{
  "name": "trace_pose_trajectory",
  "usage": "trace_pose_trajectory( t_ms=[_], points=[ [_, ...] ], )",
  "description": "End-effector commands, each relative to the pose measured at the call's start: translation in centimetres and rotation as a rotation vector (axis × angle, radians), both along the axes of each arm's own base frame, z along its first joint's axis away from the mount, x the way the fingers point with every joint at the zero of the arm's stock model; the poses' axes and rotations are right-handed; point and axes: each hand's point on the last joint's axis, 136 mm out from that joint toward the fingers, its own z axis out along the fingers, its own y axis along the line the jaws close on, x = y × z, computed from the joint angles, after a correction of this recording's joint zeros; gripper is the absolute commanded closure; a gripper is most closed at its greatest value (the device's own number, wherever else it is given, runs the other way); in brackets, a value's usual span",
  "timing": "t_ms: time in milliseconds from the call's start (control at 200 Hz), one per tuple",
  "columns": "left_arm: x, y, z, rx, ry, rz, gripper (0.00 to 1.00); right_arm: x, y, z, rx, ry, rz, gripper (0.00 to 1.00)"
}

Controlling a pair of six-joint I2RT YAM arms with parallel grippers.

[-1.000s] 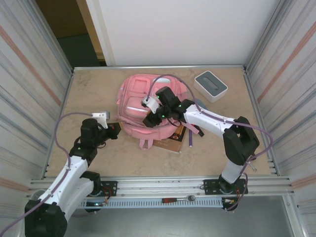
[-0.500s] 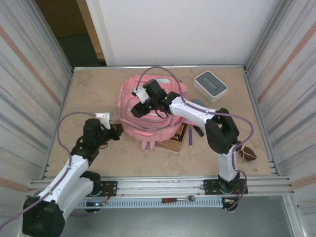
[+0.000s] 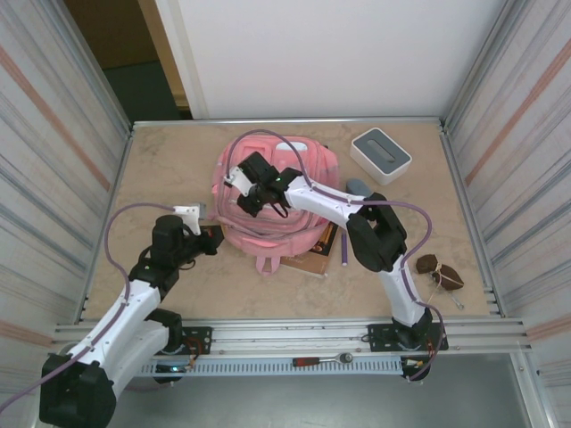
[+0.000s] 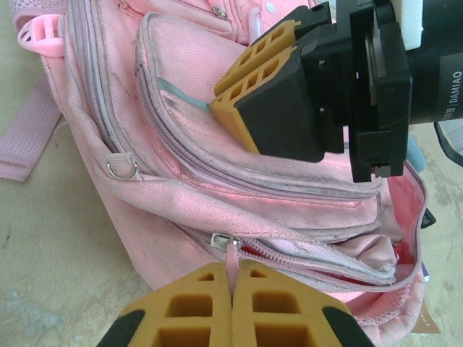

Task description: Pack the student bag

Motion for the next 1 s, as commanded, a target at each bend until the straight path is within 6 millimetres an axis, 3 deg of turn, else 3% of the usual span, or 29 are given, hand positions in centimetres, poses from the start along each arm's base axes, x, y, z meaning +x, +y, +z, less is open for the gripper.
trace_pose_trajectory(
  t_ms=[0,170,255,301,391,521,807,997],
  points=[
    [0.4,-0.3,2.0,-0.021,-0.089,-0.009,1.00,1.5,-1.6,1.2,-0.006,-0.008,-0.031,1.00],
    [0.3,0.2,1.6,0.000,-0.085,0.012,1.00,1.7,-2.5,6.0,0.126,-0.032,-0.056,1.00],
    [0.2,0.2,1.6,-0.001,-0.088,0.011,1.00,0.5,-2.2,7.5,0.209,-0.009,-0.021,1.00],
    [0.2,0.1,1.5,-0.003,-0.084,0.010,1.00,-0.7,-1.7,7.6,0.231,0.015,0.018,0.85],
    [0.2,0.1,1.3,-0.005,-0.083,0.010,1.00,-2.3,-0.8,6.8,0.216,0.043,0.067,0.51],
    [0.2,0.0,1.2,-0.005,-0.079,0.005,1.00,-3.1,0.2,5.1,0.146,0.021,0.110,0.35],
    [0.1,0.0,1.0,-0.008,-0.077,0.004,1.00,-3.4,2.2,1.3,0.013,-0.003,0.163,0.30],
    [-0.1,0.0,1.0,-0.012,-0.073,0.001,1.00,-2.0,1.9,-0.5,-0.077,-0.060,0.143,0.30]
  ],
)
